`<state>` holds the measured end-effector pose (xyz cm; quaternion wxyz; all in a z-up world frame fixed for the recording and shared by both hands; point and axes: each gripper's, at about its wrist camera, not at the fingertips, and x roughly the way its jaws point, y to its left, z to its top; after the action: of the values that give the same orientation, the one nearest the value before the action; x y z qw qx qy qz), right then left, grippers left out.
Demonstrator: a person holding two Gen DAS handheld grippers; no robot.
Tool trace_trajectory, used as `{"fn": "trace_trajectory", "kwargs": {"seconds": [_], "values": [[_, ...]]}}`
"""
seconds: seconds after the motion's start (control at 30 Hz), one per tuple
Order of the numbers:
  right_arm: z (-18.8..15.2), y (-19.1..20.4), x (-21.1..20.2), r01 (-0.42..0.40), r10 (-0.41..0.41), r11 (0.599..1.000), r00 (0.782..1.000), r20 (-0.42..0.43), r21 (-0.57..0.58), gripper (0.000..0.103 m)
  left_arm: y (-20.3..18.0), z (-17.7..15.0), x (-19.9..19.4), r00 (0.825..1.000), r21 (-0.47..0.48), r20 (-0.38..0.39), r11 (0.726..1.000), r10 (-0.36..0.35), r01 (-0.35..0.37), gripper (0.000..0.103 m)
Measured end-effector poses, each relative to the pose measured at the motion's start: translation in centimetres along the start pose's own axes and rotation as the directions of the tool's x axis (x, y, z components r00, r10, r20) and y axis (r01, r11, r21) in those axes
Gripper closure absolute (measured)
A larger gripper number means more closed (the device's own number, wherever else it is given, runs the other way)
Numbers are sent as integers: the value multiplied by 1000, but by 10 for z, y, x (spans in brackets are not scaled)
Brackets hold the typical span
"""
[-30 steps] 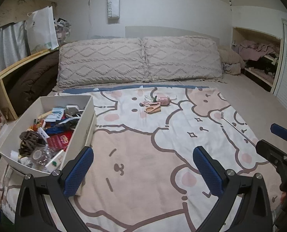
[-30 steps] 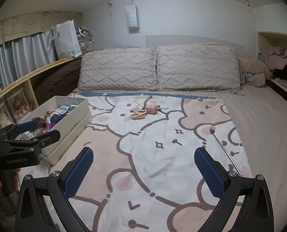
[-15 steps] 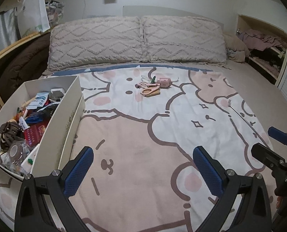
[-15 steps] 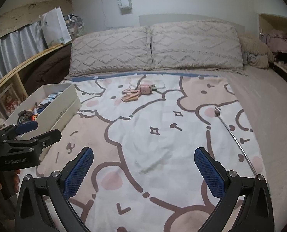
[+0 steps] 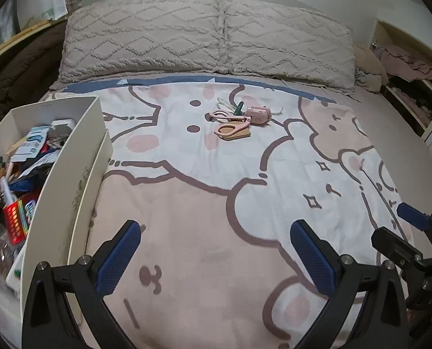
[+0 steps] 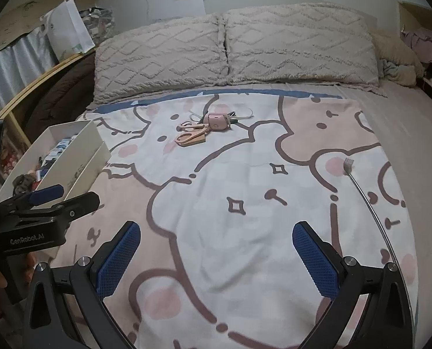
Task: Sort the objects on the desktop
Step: 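Lower both open grippers toward the bamboo coaster and pink clip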
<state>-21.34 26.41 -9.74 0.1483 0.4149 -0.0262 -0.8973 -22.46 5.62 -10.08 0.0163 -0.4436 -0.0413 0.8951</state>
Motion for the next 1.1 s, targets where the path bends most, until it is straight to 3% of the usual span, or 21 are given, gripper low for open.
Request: {"fn": "trace_trajectory", "kwargs": {"seconds": [0.53, 0.97, 1.1], "values": [[45, -18, 64, 30, -27, 999, 997, -76, 34, 0, 9, 48, 80, 992, -58, -91, 995, -87, 82, 0], [46, -44, 107, 51, -37, 993, 990, -133, 104, 0, 2, 73, 149, 983, -106, -127, 987, -134, 121, 0], [44, -51, 116, 66, -50, 991, 988, -143, 114, 0, 1, 82, 168, 973, -152, -136, 975, -186, 165, 0]]}}
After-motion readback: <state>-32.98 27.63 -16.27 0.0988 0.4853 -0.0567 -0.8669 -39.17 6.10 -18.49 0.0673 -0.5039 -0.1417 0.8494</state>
